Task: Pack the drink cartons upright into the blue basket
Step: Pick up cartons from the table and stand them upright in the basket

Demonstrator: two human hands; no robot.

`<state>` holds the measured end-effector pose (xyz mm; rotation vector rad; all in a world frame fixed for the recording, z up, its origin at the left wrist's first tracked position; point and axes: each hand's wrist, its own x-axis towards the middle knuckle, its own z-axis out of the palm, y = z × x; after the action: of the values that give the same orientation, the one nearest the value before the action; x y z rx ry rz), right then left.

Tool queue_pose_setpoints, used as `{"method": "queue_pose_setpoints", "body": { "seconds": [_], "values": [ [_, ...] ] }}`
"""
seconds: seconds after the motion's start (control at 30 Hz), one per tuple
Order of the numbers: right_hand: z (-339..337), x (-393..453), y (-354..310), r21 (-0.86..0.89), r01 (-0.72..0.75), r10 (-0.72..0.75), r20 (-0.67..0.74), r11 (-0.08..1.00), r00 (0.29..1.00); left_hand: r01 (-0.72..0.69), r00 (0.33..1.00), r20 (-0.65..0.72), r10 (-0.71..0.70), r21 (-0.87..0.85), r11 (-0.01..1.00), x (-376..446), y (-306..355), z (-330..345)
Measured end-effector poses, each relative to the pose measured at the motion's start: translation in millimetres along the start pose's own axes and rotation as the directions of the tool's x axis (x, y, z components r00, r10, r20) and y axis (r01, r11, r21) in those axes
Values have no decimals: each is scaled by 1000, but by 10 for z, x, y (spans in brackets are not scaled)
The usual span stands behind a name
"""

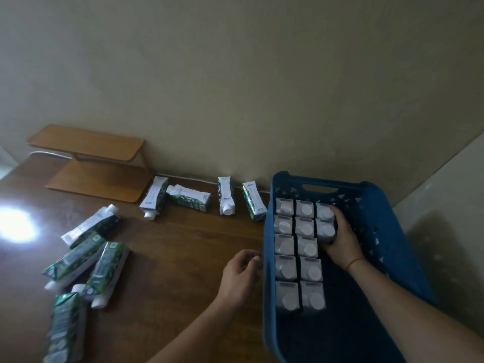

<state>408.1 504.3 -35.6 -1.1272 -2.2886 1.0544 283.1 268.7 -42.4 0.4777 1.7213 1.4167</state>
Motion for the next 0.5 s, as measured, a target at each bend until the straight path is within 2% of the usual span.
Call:
{"method": "queue_pose_setpoints", "body": {
  "seconds": [0.07, 0.1, 0.17, 0.2, 0.23, 0.27, 0.3, 0.37, 0.43, 0.5],
  "values": [
    [-67, 53, -28, -86, -38, 48, 116, 996, 992, 21, 999, 27, -21, 20, 1000, -1, -13, -64],
    [-122, 81, -83, -193, -66, 104, 197, 979, 975, 33, 999, 32, -34, 44, 998, -2, -19, -114],
    [-216, 140, -236, -461, -38, 208, 323, 887, 923, 52, 998, 32, -55, 98, 994, -9, -41, -246],
    [-247, 139, -367, -551, 18, 195, 325, 834, 925, 61, 997, 30, -65, 130, 990, -13, -58, -328],
    [-249, 101, -554, -599, 84, 114, 285, 797, 952, 69, 997, 26, -74, 164, 984, -22, -69, -424],
    [-211, 35, -790, -606, 169, -40, 220, 777, 975, 73, 997, 23, -79, 193, 979, -33, -96, -529],
    [-116, -31, -1023, -583, 265, -226, 142, 768, 964, 81, 996, 23, -88, 214, 973, -58, -124, -641],
    [194, -164, -1498, -536, 459, -497, 83, 709, 864, 112, 993, 11, -119, 253, 961, -110, -190, -864],
    [647, -274, -1932, -477, 615, -612, 186, 628, 769, 156, 987, -6, -160, 250, 956, -137, -290, -1079],
    [1168, -423, -2342, -369, 758, -643, 403, 537, 652, 166, 986, -24, -166, 273, 948, -204, -358, -1277]
  ]
}}
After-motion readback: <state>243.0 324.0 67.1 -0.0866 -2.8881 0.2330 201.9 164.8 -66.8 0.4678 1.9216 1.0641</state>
